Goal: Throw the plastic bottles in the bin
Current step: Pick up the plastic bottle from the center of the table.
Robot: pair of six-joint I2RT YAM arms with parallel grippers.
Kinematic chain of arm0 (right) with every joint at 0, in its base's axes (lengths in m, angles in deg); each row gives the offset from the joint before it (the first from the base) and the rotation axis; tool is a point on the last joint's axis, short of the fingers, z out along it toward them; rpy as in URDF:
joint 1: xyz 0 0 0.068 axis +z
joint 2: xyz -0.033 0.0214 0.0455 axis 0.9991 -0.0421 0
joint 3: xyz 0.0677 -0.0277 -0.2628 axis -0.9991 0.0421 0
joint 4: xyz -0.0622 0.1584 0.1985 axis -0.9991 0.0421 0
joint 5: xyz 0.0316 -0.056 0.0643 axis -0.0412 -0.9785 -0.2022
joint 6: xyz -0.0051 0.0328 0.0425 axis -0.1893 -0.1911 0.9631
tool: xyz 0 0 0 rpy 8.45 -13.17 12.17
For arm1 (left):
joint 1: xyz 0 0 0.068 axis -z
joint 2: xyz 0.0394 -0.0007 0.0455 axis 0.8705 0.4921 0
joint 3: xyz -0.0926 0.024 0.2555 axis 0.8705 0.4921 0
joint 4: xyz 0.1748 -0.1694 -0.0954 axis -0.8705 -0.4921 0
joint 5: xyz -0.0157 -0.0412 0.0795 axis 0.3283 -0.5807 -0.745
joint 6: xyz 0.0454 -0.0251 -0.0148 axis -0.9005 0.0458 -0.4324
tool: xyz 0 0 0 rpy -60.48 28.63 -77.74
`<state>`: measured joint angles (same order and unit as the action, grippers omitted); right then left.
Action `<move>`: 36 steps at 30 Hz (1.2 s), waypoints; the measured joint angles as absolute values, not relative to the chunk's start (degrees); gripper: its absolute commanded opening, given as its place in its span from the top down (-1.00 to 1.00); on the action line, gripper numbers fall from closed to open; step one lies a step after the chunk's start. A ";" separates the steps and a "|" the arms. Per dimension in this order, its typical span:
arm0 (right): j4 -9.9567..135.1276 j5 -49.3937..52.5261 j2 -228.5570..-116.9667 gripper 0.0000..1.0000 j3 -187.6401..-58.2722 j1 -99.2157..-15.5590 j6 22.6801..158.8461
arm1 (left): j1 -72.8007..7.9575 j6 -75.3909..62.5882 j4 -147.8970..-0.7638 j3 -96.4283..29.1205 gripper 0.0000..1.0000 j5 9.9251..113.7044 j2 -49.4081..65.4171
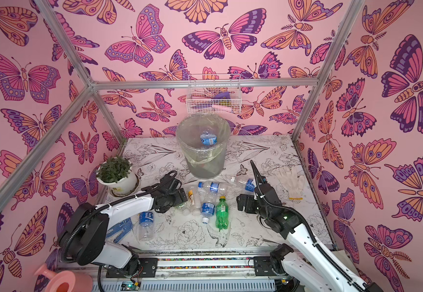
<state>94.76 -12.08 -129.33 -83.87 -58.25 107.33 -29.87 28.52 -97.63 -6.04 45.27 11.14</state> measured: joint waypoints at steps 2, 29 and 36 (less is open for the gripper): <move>94.74 -11.89 -129.35 -0.98 -83.87 -58.25 107.57 | -29.87 28.61 -96.97 -6.04 -0.97 45.38 12.04; 94.39 -10.36 -128.50 -0.98 -83.00 -58.25 108.19 | -30.19 28.02 -95.18 -5.78 1.00 45.42 10.18; 94.37 -10.36 -128.30 -0.98 -82.98 -58.25 109.02 | -30.19 27.23 -97.76 -6.11 1.00 45.01 4.50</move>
<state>94.37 -10.36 -128.30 -82.98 -58.25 109.02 -30.19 27.23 -97.76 -6.11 45.01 4.50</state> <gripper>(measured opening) 0.989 0.256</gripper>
